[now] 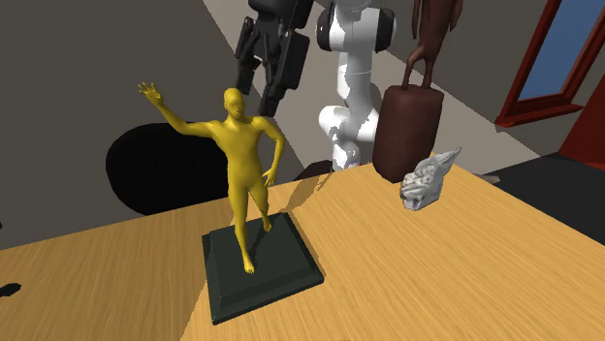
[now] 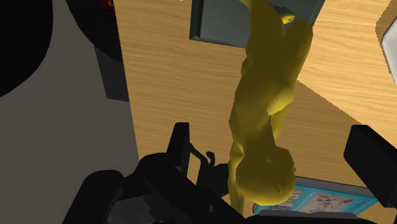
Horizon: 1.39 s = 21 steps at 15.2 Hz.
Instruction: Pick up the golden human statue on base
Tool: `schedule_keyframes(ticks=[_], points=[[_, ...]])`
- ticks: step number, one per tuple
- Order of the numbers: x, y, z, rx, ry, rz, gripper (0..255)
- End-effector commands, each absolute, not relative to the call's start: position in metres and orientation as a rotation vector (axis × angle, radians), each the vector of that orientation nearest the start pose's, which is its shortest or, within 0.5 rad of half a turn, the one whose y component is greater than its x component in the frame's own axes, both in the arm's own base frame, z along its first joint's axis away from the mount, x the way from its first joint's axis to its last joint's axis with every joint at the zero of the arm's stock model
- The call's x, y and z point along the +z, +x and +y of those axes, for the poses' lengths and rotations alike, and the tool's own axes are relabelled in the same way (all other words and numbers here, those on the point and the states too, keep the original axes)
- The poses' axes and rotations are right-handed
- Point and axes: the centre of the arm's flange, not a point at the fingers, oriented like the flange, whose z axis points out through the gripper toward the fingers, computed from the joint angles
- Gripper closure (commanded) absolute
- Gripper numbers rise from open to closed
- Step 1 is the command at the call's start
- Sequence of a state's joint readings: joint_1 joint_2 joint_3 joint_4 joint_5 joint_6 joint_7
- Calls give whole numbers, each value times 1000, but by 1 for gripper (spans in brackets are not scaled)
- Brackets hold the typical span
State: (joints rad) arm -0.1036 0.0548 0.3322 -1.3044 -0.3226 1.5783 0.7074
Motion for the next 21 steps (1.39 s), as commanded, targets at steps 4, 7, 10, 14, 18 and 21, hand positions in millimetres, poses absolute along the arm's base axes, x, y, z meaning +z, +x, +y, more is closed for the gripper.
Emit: schedule_keyframes(ticks=[4, 7, 10, 14, 18, 21], points=[[702, 563, 88, -556, -3156, 842, 0], [694, 563, 88, -556, -3155, 842, 0], [695, 564, 88, -556, -3155, 842, 255], [695, 564, 88, -556, -3155, 842, 255], [699, 563, 88, -556, -3155, 842, 255], [715, 563, 88, -556, -3156, 842, 255]])
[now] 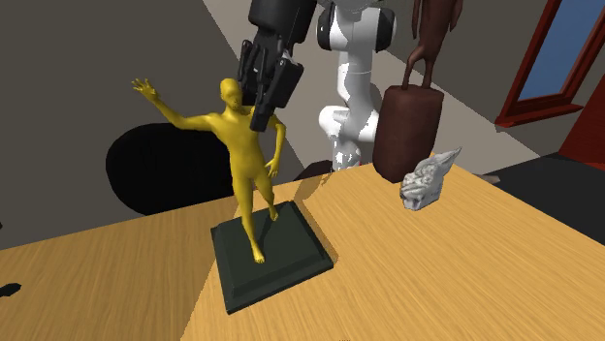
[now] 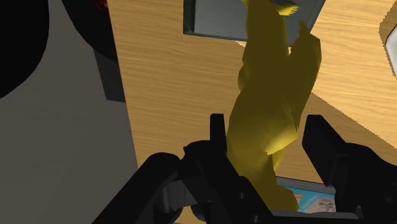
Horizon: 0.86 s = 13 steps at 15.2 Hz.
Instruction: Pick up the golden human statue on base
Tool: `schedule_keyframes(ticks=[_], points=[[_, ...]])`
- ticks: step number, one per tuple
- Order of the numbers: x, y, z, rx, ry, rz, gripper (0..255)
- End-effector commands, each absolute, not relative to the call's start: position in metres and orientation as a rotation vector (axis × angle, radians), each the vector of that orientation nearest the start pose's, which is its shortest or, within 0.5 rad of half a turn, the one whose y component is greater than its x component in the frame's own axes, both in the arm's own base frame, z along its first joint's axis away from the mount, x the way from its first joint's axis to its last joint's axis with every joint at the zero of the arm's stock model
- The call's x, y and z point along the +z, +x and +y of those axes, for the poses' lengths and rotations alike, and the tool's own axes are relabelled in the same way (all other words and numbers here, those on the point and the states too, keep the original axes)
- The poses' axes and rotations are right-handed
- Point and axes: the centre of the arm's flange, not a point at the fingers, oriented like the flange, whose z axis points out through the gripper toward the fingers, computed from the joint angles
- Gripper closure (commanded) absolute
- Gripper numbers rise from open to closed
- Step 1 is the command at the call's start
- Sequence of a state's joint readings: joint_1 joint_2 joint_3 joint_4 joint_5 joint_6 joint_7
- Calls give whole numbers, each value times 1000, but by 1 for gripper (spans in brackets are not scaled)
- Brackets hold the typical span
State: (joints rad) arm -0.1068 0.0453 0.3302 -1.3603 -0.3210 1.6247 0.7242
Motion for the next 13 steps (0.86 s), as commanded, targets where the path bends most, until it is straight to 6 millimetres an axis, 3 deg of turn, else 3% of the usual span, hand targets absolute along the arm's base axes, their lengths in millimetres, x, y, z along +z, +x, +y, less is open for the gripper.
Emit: schedule_keyframes(ticks=[1, 11, 13], points=[[720, 563, 88, -556, -3156, 842, 255], [773, 563, 88, -556, -3156, 842, 255], [774, 563, 88, -556, -3155, 842, 255]])
